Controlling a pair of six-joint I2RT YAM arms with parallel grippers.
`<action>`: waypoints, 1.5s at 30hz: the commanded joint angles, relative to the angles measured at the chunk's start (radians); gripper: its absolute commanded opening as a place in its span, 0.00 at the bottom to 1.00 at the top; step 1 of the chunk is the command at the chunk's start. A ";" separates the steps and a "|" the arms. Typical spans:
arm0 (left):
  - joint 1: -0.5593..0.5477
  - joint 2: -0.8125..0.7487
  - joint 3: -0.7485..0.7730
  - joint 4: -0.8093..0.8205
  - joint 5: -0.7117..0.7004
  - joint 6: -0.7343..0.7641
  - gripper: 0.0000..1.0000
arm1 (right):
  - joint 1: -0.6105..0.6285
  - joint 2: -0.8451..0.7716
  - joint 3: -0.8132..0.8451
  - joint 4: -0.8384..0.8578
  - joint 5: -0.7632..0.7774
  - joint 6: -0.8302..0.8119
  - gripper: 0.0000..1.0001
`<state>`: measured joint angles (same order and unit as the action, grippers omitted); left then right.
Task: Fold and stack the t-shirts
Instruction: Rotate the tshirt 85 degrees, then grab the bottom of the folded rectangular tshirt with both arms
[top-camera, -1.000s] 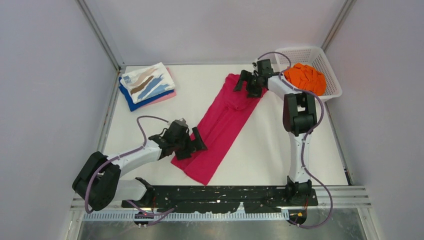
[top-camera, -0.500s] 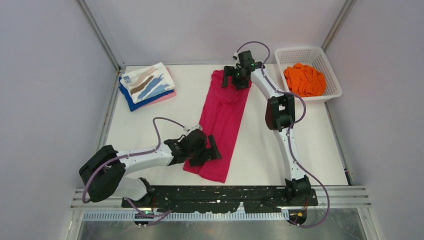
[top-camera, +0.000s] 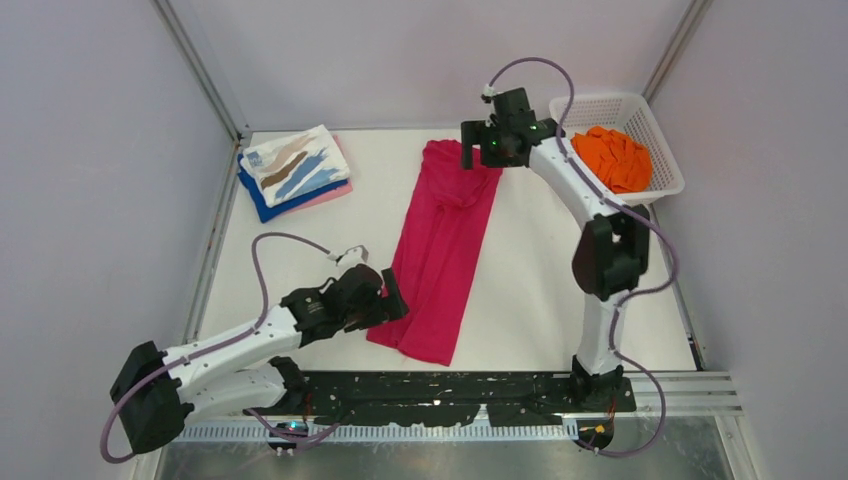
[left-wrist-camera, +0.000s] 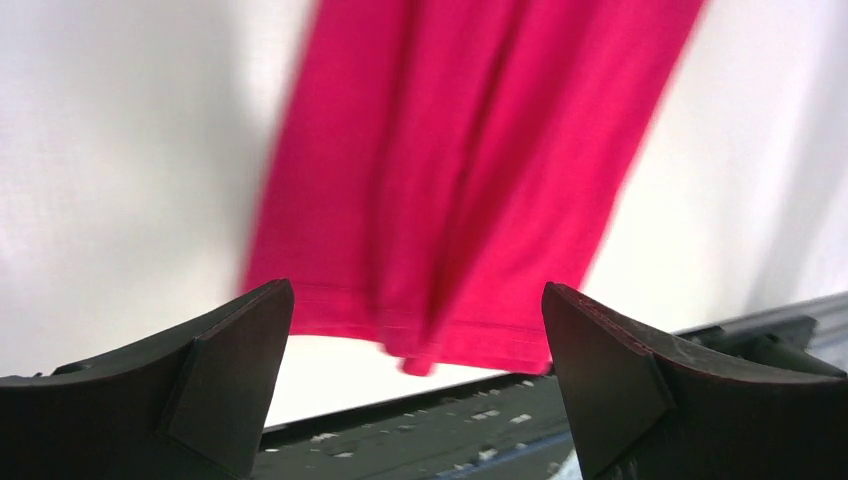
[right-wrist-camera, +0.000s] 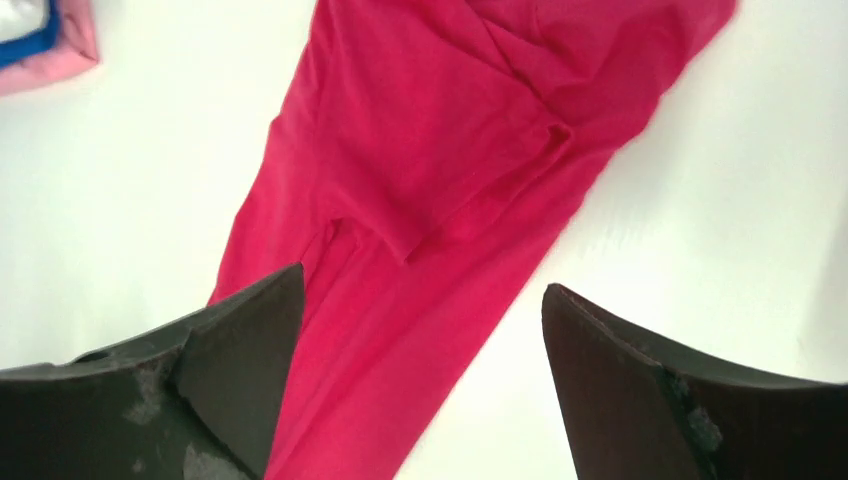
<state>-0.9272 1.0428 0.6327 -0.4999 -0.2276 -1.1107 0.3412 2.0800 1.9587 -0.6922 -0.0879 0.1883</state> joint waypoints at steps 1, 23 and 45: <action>0.126 -0.103 -0.139 -0.046 0.042 0.094 1.00 | 0.086 -0.317 -0.364 0.115 0.115 0.044 0.96; 0.214 0.090 -0.241 0.087 0.223 0.176 0.11 | 0.847 -0.789 -1.185 0.316 0.057 0.283 0.85; 0.214 -0.081 -0.256 0.014 0.223 0.123 0.00 | 0.998 -0.540 -1.134 0.315 0.175 0.307 0.55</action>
<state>-0.7113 0.9539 0.3767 -0.4759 -0.0078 -0.9718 1.3064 1.5177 0.7971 -0.4019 0.0605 0.4755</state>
